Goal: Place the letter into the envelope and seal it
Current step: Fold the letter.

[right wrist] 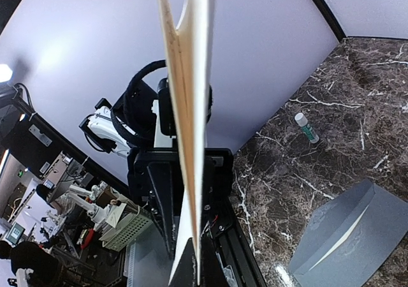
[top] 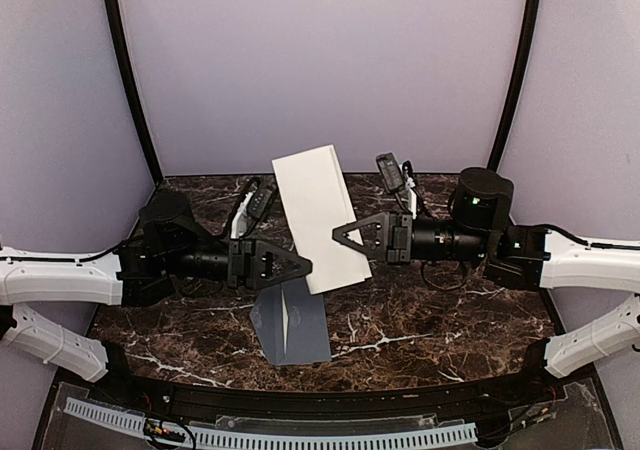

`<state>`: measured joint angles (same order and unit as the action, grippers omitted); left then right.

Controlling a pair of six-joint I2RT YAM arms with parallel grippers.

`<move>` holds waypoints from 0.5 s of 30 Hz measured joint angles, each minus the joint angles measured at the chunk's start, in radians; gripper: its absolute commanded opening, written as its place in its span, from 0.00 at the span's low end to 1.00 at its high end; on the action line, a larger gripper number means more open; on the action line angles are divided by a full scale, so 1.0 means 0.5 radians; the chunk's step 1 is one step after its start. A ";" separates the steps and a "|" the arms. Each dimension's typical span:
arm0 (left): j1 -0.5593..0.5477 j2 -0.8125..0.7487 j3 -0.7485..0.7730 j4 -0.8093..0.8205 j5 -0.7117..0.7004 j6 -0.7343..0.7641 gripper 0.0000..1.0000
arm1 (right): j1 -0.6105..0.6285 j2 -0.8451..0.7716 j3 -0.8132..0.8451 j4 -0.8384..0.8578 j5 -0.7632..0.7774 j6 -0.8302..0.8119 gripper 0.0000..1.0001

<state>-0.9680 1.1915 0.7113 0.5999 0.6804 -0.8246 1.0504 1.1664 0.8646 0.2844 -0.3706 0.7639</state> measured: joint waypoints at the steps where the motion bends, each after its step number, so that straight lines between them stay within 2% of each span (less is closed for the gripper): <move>1: -0.005 0.000 -0.011 0.005 -0.011 -0.002 0.18 | 0.000 -0.001 0.000 -0.001 0.004 0.000 0.00; 2: -0.011 0.000 -0.022 0.009 -0.024 -0.006 0.33 | 0.000 -0.002 0.000 -0.001 0.007 0.000 0.00; 4: -0.017 0.000 -0.038 0.020 -0.033 -0.006 0.47 | 0.002 -0.005 0.000 0.000 0.010 -0.001 0.00; 6: -0.027 0.000 -0.053 0.029 -0.046 -0.018 0.53 | 0.002 -0.009 0.000 -0.001 0.013 -0.001 0.00; 8: -0.039 0.001 -0.061 0.034 -0.053 -0.032 0.54 | 0.002 -0.012 0.000 0.001 0.017 -0.002 0.00; 9: -0.046 0.001 -0.063 0.035 -0.055 -0.039 0.54 | 0.002 -0.012 0.000 0.001 0.018 -0.003 0.00; 11: -0.051 0.001 -0.063 0.040 -0.060 -0.041 0.46 | 0.002 -0.012 0.000 0.001 0.018 -0.004 0.00; 15: -0.060 0.002 -0.064 0.045 -0.073 -0.057 0.19 | 0.002 -0.013 0.000 0.002 0.018 -0.005 0.00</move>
<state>-0.9981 1.1923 0.6792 0.6224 0.6437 -0.8532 1.0515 1.1599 0.8646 0.2852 -0.3614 0.7616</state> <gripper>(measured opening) 0.367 0.003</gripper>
